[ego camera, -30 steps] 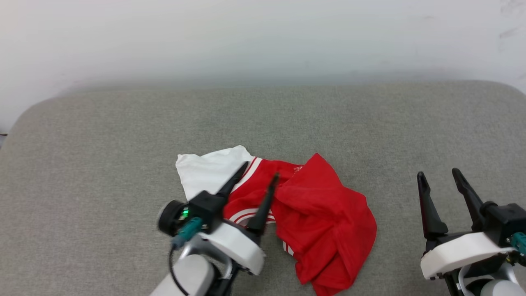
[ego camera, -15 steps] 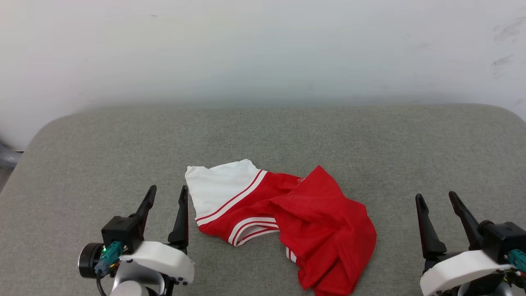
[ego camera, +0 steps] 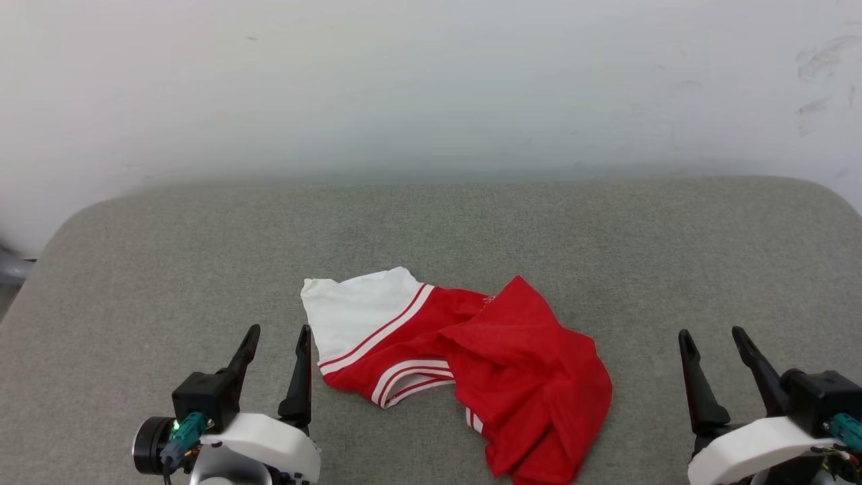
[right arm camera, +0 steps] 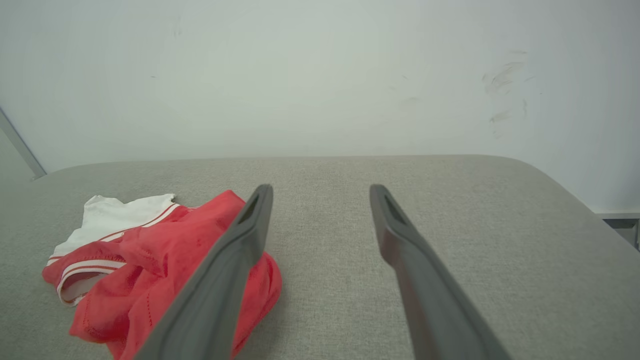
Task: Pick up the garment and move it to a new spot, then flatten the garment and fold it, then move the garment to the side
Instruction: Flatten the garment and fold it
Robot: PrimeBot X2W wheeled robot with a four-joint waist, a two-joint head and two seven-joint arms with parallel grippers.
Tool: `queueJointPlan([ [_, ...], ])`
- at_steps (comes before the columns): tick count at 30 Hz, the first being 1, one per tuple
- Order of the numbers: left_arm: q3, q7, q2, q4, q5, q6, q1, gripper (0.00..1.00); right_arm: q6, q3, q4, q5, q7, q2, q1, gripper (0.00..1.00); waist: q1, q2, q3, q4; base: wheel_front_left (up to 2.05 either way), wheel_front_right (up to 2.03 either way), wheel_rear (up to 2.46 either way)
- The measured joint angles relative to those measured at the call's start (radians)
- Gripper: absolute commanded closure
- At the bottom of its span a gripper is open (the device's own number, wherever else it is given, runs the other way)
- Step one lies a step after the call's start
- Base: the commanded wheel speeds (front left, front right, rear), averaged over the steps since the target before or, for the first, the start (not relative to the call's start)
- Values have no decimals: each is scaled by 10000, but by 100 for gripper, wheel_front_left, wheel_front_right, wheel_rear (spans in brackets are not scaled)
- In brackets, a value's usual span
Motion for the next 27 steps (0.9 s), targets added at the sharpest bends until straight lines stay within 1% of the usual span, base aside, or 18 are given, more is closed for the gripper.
queueJointPlan([
  [7,8,0,-82,46,2,-86,-41,0,0,-23,234,71,422,-2,-82,0,0,0,93,170,0,0,0],
  [12,15,-2,-176,-6,100,-171,-163,0,2,443,249,-136,1298,-2,-476,0,0,0,228,510,0,0,0],
  [15,12,-12,-265,-69,180,-249,-244,0,0,941,280,-132,2305,-25,-848,0,0,0,356,771,0,0,0],
  [17,8,-12,-324,-123,221,-284,-327,0,2,1363,290,-54,3156,-188,-1149,0,0,0,492,935,0,0,0],
  [23,142,-12,-570,-263,364,-477,-633,0,2,2821,447,500,6000,-1158,-2040,0,2,0,1046,1395,0,0,0],
  [27,247,-13,-721,-259,510,-619,-792,0,0,3626,650,865,7340,-1774,-2375,0,2,0,1398,1703,0,0,0],
])
